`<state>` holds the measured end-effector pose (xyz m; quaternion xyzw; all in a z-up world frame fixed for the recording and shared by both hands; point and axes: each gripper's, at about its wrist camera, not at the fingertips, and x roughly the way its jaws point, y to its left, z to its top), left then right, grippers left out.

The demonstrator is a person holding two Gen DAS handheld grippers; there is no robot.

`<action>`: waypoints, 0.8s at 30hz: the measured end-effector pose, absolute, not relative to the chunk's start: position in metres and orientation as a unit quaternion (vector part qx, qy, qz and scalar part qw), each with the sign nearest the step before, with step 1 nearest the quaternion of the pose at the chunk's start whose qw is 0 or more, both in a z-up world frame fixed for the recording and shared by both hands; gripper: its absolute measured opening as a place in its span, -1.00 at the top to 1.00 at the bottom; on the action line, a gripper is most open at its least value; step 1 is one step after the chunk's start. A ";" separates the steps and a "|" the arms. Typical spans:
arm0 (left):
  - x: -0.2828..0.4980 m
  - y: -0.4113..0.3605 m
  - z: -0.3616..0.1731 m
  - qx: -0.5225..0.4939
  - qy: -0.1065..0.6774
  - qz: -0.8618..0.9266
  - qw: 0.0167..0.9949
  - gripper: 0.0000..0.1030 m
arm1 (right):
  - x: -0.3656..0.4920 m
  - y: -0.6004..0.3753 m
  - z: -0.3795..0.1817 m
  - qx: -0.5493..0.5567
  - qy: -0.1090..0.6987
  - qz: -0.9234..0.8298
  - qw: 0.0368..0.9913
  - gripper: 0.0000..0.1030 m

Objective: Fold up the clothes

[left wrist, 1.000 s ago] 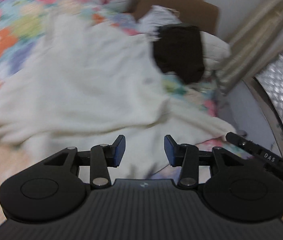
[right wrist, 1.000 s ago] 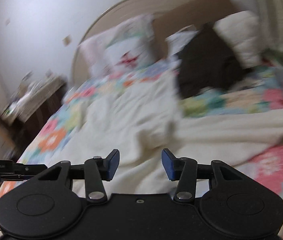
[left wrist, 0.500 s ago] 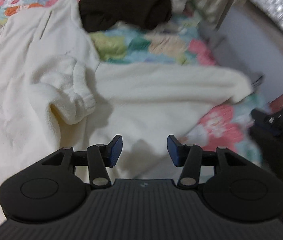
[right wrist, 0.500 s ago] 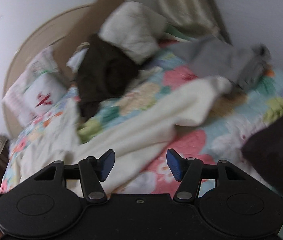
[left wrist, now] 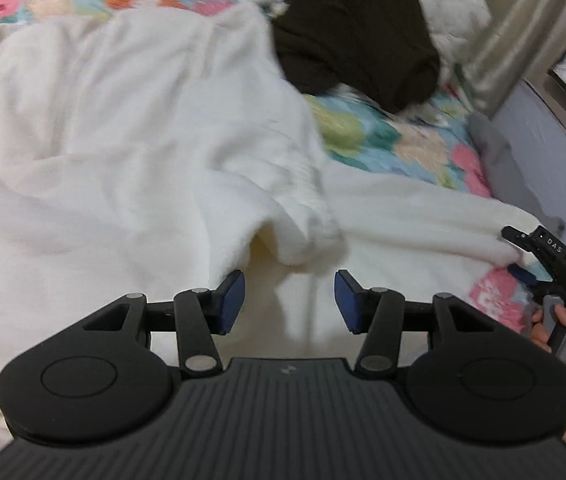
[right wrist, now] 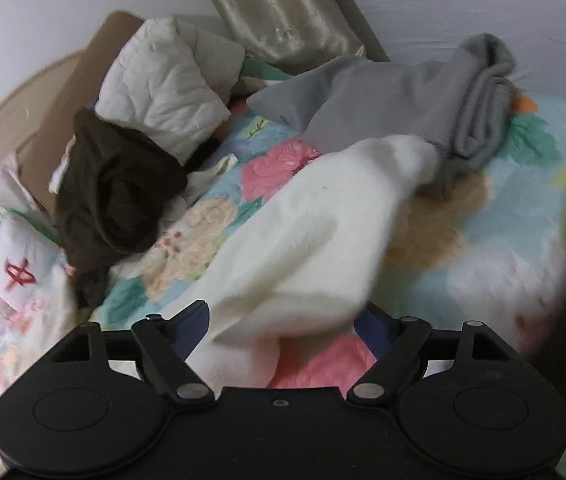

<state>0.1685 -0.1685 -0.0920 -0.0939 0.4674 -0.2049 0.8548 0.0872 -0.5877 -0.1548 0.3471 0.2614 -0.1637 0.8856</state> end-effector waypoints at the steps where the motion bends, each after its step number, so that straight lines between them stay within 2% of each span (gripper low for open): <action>1: 0.166 -0.163 -0.091 -0.099 0.462 -0.202 0.858 0.06 | 0.093 -0.588 -0.156 0.339 0.261 -0.165 0.888 -0.34; 3: 0.159 -0.152 -0.090 -0.112 0.449 -0.201 0.863 0.06 | 0.106 -0.589 -0.158 0.323 0.261 -0.167 0.894 0.55; 6: 0.152 -0.134 -0.089 -0.124 0.432 -0.185 0.874 0.06 | 0.114 -0.570 -0.135 0.274 0.245 -0.153 0.917 0.65; 9: 0.157 -0.128 -0.087 -0.117 0.413 -0.173 0.887 0.05 | 0.114 -0.551 -0.103 0.258 0.211 -0.135 0.933 0.66; 13: 0.165 -0.164 -0.082 -0.016 0.397 -0.212 0.893 -0.32 | 0.111 -0.532 -0.056 0.241 0.172 -0.111 0.949 0.66; 18: 0.181 -0.205 -0.099 0.062 0.421 -0.215 0.879 -0.36 | 0.104 -0.514 -0.009 0.192 0.144 -0.098 0.966 0.68; 20: 0.193 -0.216 -0.111 0.074 0.441 -0.202 0.871 -0.21 | 0.103 -0.510 0.000 0.175 0.144 -0.098 0.969 0.68; 21: 0.199 -0.221 -0.117 0.076 0.451 -0.197 0.867 0.50 | 0.103 -0.511 0.002 0.175 0.148 -0.096 0.969 0.68; 22: 0.205 -0.218 -0.119 0.040 0.463 -0.200 0.863 0.75 | 0.102 -0.511 0.003 0.174 0.152 -0.095 0.968 0.68; 24: 0.213 -0.209 -0.119 -0.044 0.470 -0.220 0.854 0.75 | 0.104 -0.511 0.003 0.170 0.159 -0.091 0.968 0.67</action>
